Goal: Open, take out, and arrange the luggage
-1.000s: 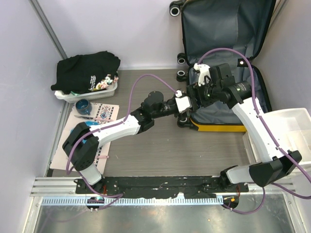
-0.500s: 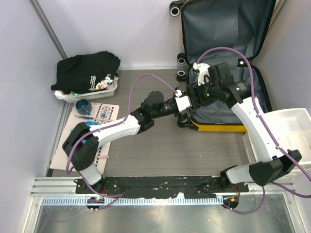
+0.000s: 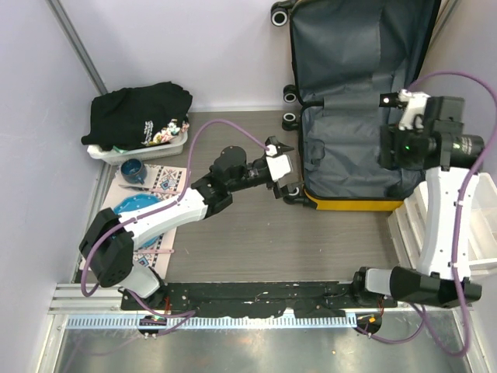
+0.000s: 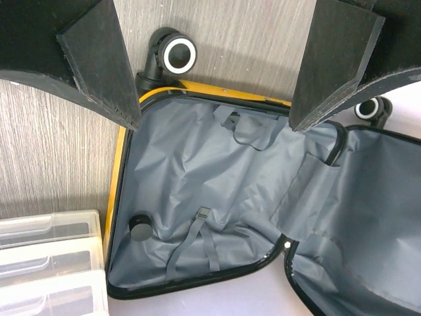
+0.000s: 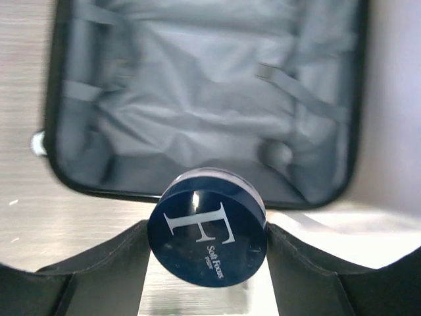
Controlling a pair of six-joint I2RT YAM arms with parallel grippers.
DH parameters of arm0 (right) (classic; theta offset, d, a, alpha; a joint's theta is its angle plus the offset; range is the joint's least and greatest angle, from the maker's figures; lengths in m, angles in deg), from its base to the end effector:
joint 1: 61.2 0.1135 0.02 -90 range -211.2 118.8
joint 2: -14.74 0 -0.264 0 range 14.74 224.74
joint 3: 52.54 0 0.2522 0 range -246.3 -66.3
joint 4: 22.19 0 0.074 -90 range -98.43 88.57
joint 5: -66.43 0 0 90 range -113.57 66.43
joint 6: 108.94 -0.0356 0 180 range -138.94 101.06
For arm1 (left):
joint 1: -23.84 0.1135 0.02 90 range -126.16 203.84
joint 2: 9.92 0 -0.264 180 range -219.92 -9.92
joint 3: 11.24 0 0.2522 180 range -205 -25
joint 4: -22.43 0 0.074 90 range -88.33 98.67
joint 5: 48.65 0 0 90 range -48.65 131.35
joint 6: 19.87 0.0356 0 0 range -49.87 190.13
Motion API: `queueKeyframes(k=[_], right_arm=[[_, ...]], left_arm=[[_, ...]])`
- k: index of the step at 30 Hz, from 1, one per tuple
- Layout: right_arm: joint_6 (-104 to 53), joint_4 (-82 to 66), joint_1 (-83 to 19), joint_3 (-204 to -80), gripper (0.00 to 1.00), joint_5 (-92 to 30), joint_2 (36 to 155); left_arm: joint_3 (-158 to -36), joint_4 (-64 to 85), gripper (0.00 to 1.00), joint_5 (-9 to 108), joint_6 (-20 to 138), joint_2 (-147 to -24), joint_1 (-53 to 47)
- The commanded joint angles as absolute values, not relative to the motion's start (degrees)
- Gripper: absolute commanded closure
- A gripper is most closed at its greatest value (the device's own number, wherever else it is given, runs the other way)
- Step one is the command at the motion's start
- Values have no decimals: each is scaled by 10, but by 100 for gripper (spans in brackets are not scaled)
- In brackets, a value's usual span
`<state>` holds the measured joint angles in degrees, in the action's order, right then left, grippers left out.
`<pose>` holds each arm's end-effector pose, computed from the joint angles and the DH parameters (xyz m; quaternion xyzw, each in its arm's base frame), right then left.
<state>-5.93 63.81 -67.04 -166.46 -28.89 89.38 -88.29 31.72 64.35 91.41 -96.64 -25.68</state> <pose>0.2195 -0.0191 0.4481 -0.0751 0.9256 -0.0178 0.3705 0.2233 -0.2831 0.3340 0.5172 0.4853 -0.3056 0.6352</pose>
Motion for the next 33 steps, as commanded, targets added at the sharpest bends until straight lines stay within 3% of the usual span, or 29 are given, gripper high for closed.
queueKeyframes(k=[1, 13, 23, 25, 26, 29, 33], right_arm=[[30, 729, -765, -1658, 84, -247, 837], [216, 740, -1072, -1625, 86, -338, 868], [319, 695, -1093, -1597, 82, -332, 904], [330, 685, -1096, -1590, 75, -330, 908], [331, 680, -1096, -1589, 56, -327, 909], [333, 680, -1096, -1596, 29, -326, 918], [327, 688, -1096, -1630, 25, -330, 929]], left_arm=[[-892, 303, 0, 651, 889, -959, -254], [-929, 251, 0, 689, 884, -959, -254], [-929, 234, 0, 690, 895, -952, -254], [-929, 236, 1, 688, 893, -951, -254], [-928, 235, 0, 685, 893, -951, -254], [-924, 237, 0, 677, 895, -951, -254], [-921, 237, 0, 671, 902, -949, -255]])
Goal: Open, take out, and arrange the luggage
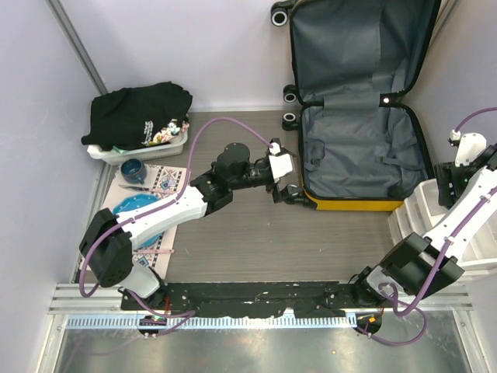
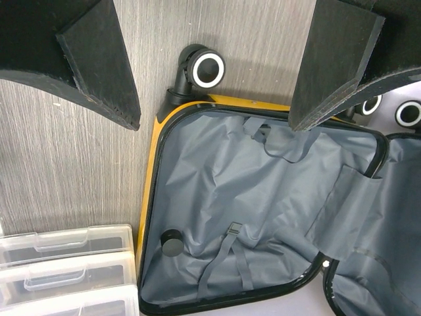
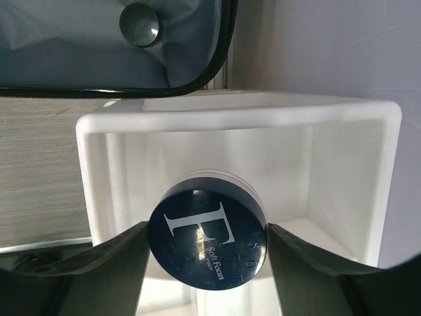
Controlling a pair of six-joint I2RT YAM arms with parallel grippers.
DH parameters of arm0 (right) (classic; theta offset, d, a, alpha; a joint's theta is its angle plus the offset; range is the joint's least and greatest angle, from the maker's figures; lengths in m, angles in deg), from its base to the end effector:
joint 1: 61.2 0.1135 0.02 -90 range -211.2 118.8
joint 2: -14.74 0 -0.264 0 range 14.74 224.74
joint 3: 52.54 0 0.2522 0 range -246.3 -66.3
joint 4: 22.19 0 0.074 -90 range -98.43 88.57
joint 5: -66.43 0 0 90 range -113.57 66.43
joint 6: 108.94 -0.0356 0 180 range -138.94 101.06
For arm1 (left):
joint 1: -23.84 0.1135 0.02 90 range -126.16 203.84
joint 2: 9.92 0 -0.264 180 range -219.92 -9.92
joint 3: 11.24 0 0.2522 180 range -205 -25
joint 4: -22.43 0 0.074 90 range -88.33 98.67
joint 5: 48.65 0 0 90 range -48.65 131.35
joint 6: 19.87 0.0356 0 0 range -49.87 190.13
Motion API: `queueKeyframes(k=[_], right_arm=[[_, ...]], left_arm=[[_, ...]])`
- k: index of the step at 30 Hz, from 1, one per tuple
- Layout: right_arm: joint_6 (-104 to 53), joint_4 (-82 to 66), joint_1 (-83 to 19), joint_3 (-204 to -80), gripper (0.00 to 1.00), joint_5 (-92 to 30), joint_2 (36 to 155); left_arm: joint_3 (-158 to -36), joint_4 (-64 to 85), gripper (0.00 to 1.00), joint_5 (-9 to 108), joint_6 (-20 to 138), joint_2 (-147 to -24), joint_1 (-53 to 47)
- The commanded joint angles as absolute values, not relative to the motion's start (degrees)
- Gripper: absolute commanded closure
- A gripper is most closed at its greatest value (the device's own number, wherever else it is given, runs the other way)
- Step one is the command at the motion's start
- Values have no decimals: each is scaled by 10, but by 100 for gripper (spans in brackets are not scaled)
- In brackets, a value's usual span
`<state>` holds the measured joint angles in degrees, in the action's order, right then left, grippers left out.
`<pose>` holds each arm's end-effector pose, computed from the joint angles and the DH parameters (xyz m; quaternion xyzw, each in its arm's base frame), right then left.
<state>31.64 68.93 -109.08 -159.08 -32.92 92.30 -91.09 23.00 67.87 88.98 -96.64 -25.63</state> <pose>0.1617 -0.1702 0.3970 -0.0424 0.9666 -0.1301 0.2166 0.2222 -0.2843 0.3353 0.5337 0.5140 -0.3363 0.5812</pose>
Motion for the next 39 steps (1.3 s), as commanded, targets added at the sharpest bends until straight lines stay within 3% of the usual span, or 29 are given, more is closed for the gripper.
queueKeyframes(k=[1, 4, 12, 17, 23, 29, 39], right_arm=[[320, 697, -1096, -1640, 20, -332, 939], [312, 720, -1097, -1687, 14, -337, 959], [298, 758, -1077, -1791, 12, -381, 997], [219, 767, -935, -1848, 14, -382, 1005], [144, 710, -757, -1771, 17, -394, 1030], [297, 717, -691, -1700, 20, -379, 1124], [485, 680, -686, -1656, 34, -213, 1256]], left_arm=[[-922, 237, 0, 664, 903, -950, -255], [-929, 230, 0, 664, 900, -954, -250], [-953, 207, 0, 667, 870, -968, -226], [-983, 166, 0, 681, 814, -975, -191], [-970, 154, 0, 689, 762, -970, -140], [-956, 176, 0, 717, 766, -979, -107], [-963, 259, 0, 758, 739, -1053, -60]])
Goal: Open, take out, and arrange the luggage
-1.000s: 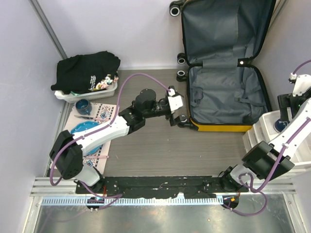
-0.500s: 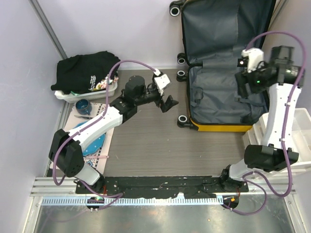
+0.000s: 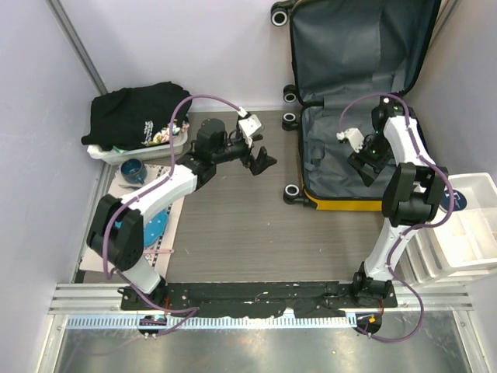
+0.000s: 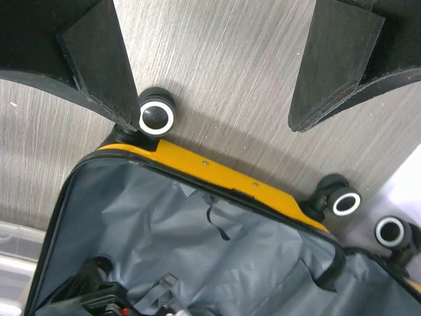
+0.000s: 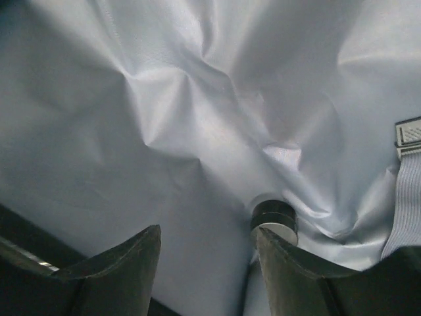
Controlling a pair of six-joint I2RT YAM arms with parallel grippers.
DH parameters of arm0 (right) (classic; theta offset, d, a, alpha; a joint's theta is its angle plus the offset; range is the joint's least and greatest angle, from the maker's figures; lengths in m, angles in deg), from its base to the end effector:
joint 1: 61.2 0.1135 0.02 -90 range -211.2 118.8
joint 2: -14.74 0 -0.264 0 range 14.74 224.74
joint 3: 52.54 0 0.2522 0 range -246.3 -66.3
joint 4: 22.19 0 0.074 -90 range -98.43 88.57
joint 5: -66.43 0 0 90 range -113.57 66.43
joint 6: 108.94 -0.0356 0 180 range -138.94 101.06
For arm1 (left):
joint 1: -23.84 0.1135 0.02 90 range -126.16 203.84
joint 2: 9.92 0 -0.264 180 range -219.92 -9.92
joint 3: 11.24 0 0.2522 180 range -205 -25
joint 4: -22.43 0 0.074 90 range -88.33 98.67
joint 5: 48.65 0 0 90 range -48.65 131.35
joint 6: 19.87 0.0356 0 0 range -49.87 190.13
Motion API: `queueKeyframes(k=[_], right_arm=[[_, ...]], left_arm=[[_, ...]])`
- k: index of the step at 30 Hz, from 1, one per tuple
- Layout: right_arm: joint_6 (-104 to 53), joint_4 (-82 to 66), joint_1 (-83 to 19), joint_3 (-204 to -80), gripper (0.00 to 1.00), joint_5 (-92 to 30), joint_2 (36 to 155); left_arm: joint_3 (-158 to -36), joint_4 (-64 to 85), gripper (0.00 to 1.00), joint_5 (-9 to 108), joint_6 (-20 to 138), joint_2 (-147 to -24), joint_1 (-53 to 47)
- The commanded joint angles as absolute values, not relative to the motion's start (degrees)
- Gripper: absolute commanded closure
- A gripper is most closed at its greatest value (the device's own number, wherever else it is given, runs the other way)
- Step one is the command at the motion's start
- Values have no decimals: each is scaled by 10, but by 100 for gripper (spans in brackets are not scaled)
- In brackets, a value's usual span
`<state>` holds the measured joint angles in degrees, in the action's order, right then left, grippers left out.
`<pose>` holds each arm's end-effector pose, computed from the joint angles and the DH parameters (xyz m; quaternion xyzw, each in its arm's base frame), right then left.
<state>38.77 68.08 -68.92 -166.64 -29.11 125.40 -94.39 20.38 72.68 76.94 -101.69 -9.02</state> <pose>0.3680 -0.0464 0.2664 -0.4231 0.9044 0.0257 0.0494 0.3092 -0.2218 0.3202 0.4136 0.6387 -0.3410 0.5519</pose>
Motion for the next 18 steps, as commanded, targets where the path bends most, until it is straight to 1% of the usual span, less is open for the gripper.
queueKeyframes(k=[1, 8, 13, 16, 17, 18], right_arm=[[494, 673, -684, -1634, 34, -195, 1260], [533, 602, -673, -1543, 26, -120, 1310], [521, 532, -675, -1531, 26, -109, 1348], [498, 496, -674, -1537, 33, -127, 1359], [493, 491, -674, -1539, 42, -133, 1359], [488, 492, -673, -1544, 48, -149, 1356]], left_arm=[[-968, 263, 0, 762, 724, -1060, -54], [-1021, 292, 1, 785, 688, -1115, -26], [-1034, 302, 1, 789, 674, -1135, -14], [-1036, 304, 2, 790, 670, -1139, -9], [-1035, 305, 2, 791, 670, -1140, -8], [-1035, 305, 2, 791, 670, -1141, -6]])
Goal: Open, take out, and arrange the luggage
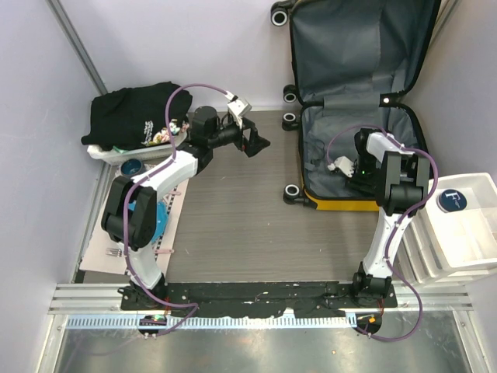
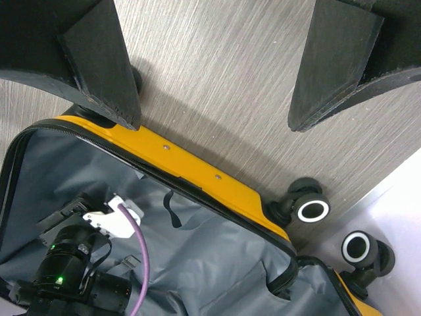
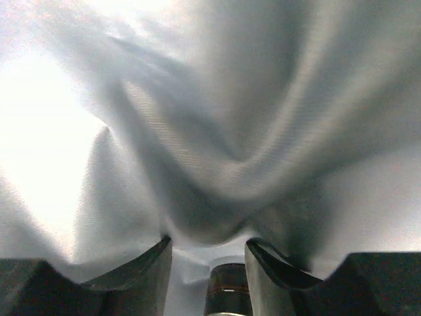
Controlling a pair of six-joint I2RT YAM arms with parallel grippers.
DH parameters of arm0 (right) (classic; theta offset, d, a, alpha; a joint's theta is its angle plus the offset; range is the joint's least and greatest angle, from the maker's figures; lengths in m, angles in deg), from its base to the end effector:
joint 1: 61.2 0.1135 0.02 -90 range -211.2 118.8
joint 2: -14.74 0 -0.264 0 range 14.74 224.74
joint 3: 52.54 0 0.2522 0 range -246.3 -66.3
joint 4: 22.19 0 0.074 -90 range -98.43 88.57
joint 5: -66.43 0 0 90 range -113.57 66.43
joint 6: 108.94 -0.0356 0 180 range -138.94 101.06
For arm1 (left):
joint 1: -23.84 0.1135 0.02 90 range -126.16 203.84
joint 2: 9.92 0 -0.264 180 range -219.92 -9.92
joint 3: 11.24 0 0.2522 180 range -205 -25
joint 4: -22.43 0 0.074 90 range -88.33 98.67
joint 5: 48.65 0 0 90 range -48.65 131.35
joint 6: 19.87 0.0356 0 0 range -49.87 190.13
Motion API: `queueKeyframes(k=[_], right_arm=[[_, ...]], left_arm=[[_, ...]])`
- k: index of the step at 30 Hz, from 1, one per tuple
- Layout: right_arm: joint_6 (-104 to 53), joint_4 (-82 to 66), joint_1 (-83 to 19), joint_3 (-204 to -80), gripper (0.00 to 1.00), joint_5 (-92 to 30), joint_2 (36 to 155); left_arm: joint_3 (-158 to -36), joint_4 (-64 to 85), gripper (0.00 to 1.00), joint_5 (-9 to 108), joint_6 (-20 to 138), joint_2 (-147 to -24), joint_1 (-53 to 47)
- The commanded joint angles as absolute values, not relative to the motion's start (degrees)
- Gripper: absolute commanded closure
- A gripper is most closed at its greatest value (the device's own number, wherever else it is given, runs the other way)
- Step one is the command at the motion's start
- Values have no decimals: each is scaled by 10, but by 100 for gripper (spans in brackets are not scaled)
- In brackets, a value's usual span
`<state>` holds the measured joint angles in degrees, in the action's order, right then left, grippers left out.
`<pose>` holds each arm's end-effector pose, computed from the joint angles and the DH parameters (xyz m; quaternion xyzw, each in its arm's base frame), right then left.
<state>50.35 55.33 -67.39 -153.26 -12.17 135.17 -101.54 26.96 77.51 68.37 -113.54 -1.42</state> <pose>0.3745 -0.0477 0.1480 0.5250 -0.8430 0.0400 0.1103 0.3791 -0.2021 0.2963 0.3447 0.6655 -0.3736 0.5465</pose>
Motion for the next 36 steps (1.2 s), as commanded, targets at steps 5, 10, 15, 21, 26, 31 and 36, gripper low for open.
queueKeyframes(k=[5, 10, 15, 21, 26, 31, 36], right_arm=[[471, 503, -673, -1559, 78, -220, 1312], [420, 500, -673, -1598, 94, -311, 1295], [381, 527, -673, -1645, 99, -380, 1287], [441, 634, -670, -1653, 74, -407, 1276], [427, 671, -645, -1618, 42, -309, 1267], [501, 666, -703, -1611, 36, -201, 1240], [549, 659, -742, -1640, 32, -94, 1256]], left_arm=[[-1027, 312, 2, 795, 667, -1142, -1], [-1029, 326, 2, 802, 656, -1150, 0], [-1032, 329, 3, 805, 653, -1152, 1], [-1020, 329, 3, 810, 654, -1145, 8], [-1016, 334, 3, 809, 654, -1142, 8], [-1008, 345, 3, 800, 649, -1142, 13], [-999, 368, 3, 801, 635, -1147, 16]])
